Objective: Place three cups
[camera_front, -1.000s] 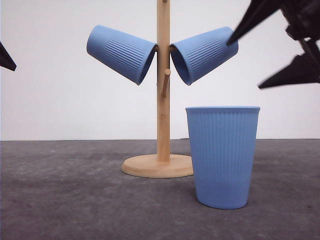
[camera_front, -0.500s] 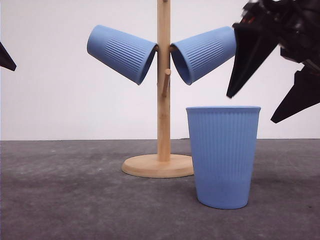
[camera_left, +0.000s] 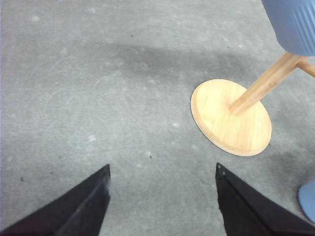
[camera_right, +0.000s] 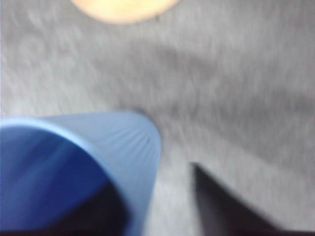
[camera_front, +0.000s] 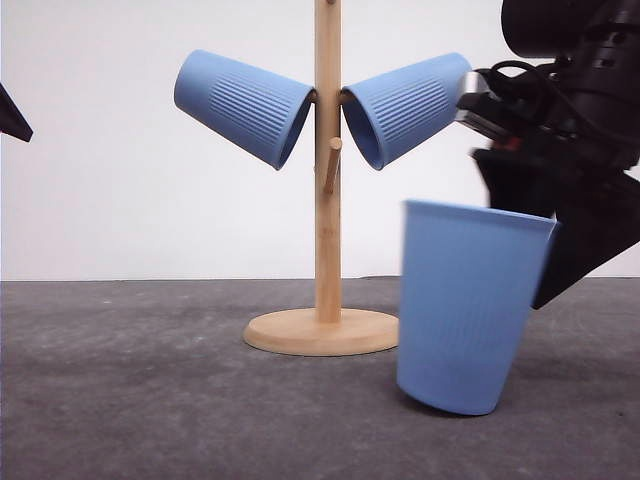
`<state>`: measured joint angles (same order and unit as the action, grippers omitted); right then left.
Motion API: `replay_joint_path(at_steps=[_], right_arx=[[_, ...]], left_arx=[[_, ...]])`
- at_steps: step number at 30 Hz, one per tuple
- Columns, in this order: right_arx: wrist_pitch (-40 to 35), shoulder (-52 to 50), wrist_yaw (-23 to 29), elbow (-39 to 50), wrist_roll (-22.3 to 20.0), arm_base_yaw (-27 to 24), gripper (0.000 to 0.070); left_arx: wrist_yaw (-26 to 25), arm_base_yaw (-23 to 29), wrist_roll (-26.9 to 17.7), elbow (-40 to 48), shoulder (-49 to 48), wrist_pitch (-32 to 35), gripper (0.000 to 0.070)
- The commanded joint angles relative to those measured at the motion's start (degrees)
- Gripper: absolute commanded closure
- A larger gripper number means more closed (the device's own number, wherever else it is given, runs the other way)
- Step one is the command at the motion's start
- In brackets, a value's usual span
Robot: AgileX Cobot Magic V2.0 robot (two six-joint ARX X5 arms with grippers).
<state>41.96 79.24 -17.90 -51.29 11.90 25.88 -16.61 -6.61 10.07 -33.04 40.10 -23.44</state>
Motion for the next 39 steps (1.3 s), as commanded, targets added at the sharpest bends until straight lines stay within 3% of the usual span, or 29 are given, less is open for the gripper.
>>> replay_joint_path(at_steps=[1, 3, 7, 8, 12, 17, 22, 29, 39], right_arx=[[1.5, 0.7, -0.1, -0.9, -1.4, 0.4, 0.07], [3.5, 0.4, -0.4, -0.9, -3.0, 0.3, 0.07], [5.2, -1.1, -6.4, -0.9, -5.5, 0.2, 0.07], [5.5, -1.4, -9.0, -1.0, -6.0, 0.2, 0.07], [7.4, -1.8, -20.2, -1.5, -7.9, 0.2, 0.07], [7.9, -1.8, -29.4, -2.5, -9.4, 2.1, 0.07], [7.4, -1.8, -32.2, -4.8, -9.7, 4.4, 0.07], [7.0, -1.8, -34.8, -6.9, -9.7, 7.0, 0.07], [6.9, -1.8, -38.0, -6.9, -9.6, 11.3, 0.07]], left_arx=[[-0.4, 0.0, -0.5, -0.4, 0.2, 0.7, 0.0306], [-3.1, -0.2, -0.6, -0.4, 0.2, 0.7, 0.0306], [-14.8, -0.7, -0.6, -0.5, 0.2, 0.7, 0.0288], [-17.4, -1.0, -0.6, -0.5, 0.3, 0.7, 0.0267], [-24.3, -2.3, -0.5, -0.5, 0.3, 0.7, 0.0078], [-29.5, -4.8, -0.5, -0.5, 1.0, 1.5, 0.0052], [-36.4, -9.3, -0.2, -0.5, 4.8, 4.8, 0.0], [-43.7, -18.6, -0.1, -0.5, 13.5, 13.1, 0.0], [-46.6, -30.3, 2.6, -2.0, 25.7, 29.2, 0.0]])
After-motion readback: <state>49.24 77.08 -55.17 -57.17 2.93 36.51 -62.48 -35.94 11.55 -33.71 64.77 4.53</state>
